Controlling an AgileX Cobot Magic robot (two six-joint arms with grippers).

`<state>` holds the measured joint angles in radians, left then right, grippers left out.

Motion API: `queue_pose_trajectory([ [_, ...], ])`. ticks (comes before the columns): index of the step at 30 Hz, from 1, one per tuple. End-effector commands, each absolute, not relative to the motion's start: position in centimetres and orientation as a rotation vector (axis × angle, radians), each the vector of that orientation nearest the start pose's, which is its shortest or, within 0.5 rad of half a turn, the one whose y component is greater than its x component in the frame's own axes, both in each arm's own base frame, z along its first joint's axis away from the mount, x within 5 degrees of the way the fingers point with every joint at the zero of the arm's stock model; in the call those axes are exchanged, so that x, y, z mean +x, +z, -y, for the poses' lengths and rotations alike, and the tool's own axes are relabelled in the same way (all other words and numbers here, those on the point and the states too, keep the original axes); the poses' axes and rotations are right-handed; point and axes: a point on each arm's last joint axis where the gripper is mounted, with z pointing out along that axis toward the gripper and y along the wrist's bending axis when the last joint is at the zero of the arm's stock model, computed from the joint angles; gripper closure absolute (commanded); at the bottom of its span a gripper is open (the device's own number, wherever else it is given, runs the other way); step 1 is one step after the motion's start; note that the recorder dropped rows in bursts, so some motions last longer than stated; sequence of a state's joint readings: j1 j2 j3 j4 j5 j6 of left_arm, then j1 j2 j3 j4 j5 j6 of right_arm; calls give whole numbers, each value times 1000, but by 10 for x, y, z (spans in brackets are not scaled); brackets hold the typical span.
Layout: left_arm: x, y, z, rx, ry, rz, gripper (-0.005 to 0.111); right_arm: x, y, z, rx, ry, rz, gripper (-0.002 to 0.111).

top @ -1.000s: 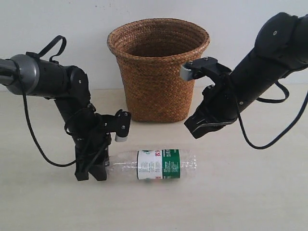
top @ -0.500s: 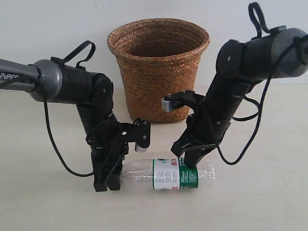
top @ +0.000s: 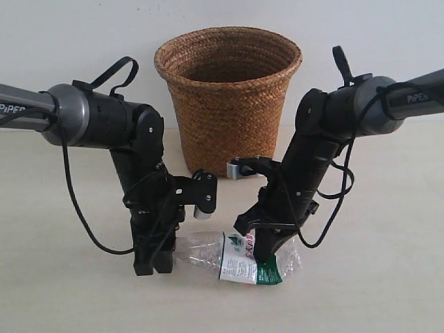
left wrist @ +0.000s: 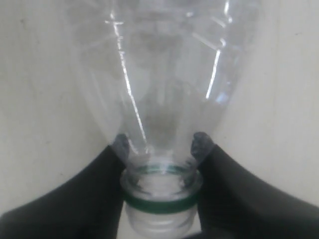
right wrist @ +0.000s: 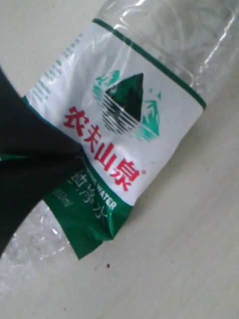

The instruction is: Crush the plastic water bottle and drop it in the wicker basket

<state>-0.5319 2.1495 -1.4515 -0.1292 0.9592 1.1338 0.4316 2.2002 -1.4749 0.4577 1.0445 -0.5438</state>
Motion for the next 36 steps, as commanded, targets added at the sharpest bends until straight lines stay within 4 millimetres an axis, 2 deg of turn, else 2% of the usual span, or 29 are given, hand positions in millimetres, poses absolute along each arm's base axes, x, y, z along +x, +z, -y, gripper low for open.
queue_pose_trajectory([
  [1, 345, 121, 216, -2262, 167, 2242, 103, 349, 54, -194, -1212, 498, -3124, 108],
  [4, 345, 121, 216, -2262, 167, 2242, 103, 354, 58, -197, -1194, 500, -3114, 108],
  [5, 345, 121, 216, -2262, 167, 2242, 103, 355, 66, -197, -1195, 506, -3110, 108],
  [9, 345, 121, 217, -2234, 170, 2269, 103, 357, 113, -198, -1214, 509, -3030, 108],
  [14, 345, 121, 217, -2223, 170, 2279, 103, 356, 172, -198, -1134, 557, -2891, 108],
  [17, 345, 121, 217, -2223, 170, 2279, 103, 353, 196, -196, -1125, 556, -2831, 108],
  [20, 345, 121, 217, -2216, 170, 2286, 103, 351, 209, -198, -1085, 598, -2787, 108],
  [23, 345, 121, 217, -2205, 170, 2296, 103, 349, 203, -204, -1010, 706, -2745, 108],
  [27, 345, 121, 217, -2200, 171, 2300, 103, 349, 180, -206, -913, 745, -2757, 108],
  [33, 344, 121, 217, -2188, 178, 2312, 103, 352, 153, -218, -791, 949, -2803, 108],
  [36, 345, 121, 217, -2189, 177, 2314, 103, 353, 135, -220, -787, 962, -2837, 108],
])
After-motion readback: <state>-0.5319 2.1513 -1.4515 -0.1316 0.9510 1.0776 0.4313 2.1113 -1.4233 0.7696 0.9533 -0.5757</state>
